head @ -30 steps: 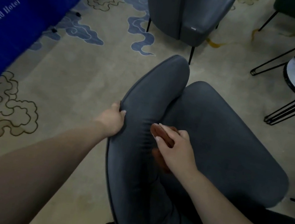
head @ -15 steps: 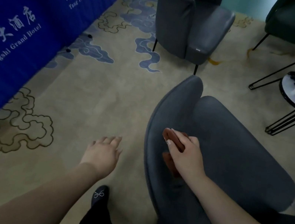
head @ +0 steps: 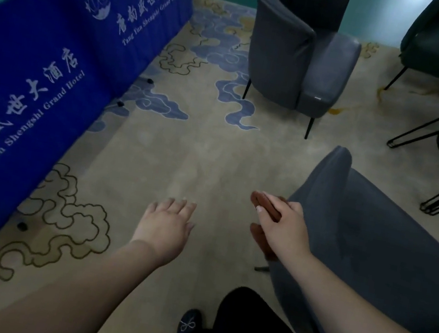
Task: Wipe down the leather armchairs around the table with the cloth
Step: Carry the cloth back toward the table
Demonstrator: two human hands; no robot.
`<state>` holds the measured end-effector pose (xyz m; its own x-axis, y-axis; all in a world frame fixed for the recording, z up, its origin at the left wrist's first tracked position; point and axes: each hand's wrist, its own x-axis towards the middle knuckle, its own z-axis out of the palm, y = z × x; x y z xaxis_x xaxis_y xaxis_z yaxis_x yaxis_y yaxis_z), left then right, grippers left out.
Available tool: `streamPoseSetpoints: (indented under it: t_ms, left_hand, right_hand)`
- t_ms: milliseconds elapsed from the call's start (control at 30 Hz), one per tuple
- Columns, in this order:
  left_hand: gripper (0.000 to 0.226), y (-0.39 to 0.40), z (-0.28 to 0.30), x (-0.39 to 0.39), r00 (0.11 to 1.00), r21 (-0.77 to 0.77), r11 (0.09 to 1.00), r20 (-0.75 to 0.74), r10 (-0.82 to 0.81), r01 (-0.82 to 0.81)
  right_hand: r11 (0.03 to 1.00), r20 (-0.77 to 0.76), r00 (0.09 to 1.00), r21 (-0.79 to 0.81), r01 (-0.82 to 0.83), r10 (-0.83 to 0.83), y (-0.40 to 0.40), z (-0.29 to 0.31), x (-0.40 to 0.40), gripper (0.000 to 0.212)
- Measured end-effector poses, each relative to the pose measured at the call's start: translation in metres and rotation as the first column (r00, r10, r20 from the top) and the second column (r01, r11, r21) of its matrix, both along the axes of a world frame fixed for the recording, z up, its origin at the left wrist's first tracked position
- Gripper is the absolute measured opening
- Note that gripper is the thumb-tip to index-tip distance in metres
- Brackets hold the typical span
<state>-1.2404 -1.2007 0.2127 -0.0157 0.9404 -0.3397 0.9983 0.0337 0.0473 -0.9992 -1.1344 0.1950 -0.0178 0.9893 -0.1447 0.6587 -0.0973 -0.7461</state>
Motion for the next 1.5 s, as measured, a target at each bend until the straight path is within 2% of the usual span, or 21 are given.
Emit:
streamPoseSetpoints:
  t_ms: [300,433,767,933,1100,1300,1500]
  left_hand:
    - [0.051,0.120,-0.016,-0.011,0.997,-0.041,0.996,0.018,-0.079,0.080]
    - [0.052,0.176,-0.019,-0.013,0.990,-0.053,0.989,-0.018,-0.139,0.138]
    - [0.052,0.305,-0.010,-0.029,0.963,-0.053,0.962,0.001,-0.269,0.269]
    - [0.052,0.392,-0.011,-0.051,0.921,-0.048,0.919,0.006,-0.391,0.390]
    - [0.051,0.474,-0.010,-0.057,0.842,-0.030,0.842,-0.010,-0.539,0.539]
    - [0.050,0.561,-0.008,-0.021,0.769,-0.004,0.769,0.019,-0.639,0.640]
    - [0.050,0.647,-0.015,0.041,0.691,0.028,0.690,0.005,-0.723,0.723]
  right_hand:
    - [0.997,0.057,0.996,-0.012,0.076,-0.075,0.105,-0.006,0.001,0.039]
    - [0.995,0.094,0.991,-0.036,0.095,-0.091,0.153,-0.013,0.005,0.041]
    - [0.963,0.068,0.970,-0.118,0.241,-0.234,0.240,-0.011,-0.015,0.042]
    - [0.918,0.030,0.922,-0.082,0.387,-0.386,0.300,-0.001,-0.028,0.042]
    - [0.856,0.009,0.859,-0.083,0.510,-0.511,0.350,0.005,-0.041,0.042]
    - [0.790,-0.021,0.792,-0.077,0.608,-0.611,0.391,0.011,-0.025,0.039]
    - [0.733,0.019,0.738,-0.101,0.672,-0.674,0.453,0.009,0.033,0.039]
